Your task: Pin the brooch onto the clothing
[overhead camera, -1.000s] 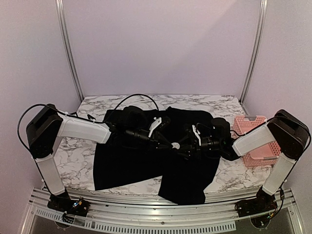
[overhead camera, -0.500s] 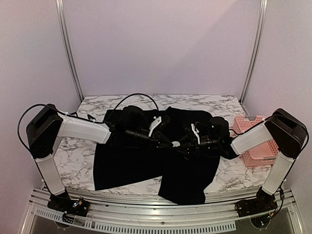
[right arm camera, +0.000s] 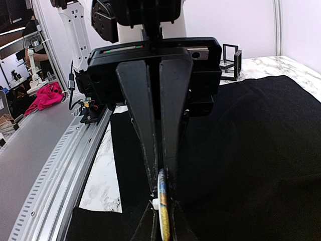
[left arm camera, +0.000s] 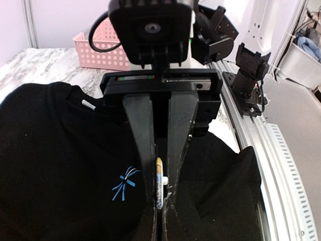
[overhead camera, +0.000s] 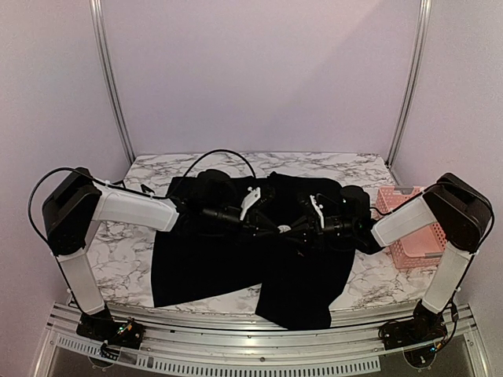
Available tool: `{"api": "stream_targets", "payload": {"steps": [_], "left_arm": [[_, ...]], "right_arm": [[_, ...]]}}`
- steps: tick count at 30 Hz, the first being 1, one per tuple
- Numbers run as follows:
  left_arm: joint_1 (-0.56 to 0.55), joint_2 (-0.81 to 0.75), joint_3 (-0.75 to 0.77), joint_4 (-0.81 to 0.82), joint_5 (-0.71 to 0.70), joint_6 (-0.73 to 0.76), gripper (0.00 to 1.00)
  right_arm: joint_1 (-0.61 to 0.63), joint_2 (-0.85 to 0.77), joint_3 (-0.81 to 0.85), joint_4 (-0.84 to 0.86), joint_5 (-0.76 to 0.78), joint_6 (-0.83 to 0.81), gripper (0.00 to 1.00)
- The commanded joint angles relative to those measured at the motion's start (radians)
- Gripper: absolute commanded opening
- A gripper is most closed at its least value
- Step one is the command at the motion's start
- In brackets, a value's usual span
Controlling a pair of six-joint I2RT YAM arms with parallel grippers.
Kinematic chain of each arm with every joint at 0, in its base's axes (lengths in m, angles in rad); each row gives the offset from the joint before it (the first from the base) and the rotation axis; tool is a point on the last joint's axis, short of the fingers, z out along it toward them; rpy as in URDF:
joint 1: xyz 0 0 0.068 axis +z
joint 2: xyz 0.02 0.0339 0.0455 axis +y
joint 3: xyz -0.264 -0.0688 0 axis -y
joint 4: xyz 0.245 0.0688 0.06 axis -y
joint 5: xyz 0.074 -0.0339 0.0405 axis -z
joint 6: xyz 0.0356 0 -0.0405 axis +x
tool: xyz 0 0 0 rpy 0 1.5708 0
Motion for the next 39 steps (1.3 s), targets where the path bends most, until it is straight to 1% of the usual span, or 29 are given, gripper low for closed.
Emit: {"api": "stream_targets", "payload": {"steps": [1,13,16,18,27,31,39], "left_arm": [[-0.037,-0.023,-0.011,-0.005,0.006,0.101,0.00],[-0.049,-0.047,-0.033,-0.013,-0.022,0.175,0.00],[-0.048,-0.047,-0.036,-0.034,-0.022,0.194,0.00],[-0.048,-0.047,-0.041,-0.037,-0.023,0.194,0.00],[-0.048,-0.046,-0.040,-0.031,-0.029,0.185,0.00],[-0.045,-0.048,-0.041,-0.028,-0.036,0.167,0.00],[-0.045,-0.047,-0.049,-0.011,-0.037,0.164,0.00]], "right_arm": [[-0.035,0.029,0.032,-0.006,0.029,0.059,0.07],[-0.064,0.042,0.027,0.004,0.058,0.120,0.06],[-0.067,0.028,0.003,0.027,0.075,0.119,0.08],[-0.070,0.020,-0.014,0.044,0.084,0.119,0.11],[-0.072,0.012,-0.027,0.052,0.080,0.122,0.12],[-0.072,0.002,-0.058,0.095,0.083,0.117,0.14],[-0.071,-0.005,-0.052,0.086,0.080,0.109,0.16]]}}
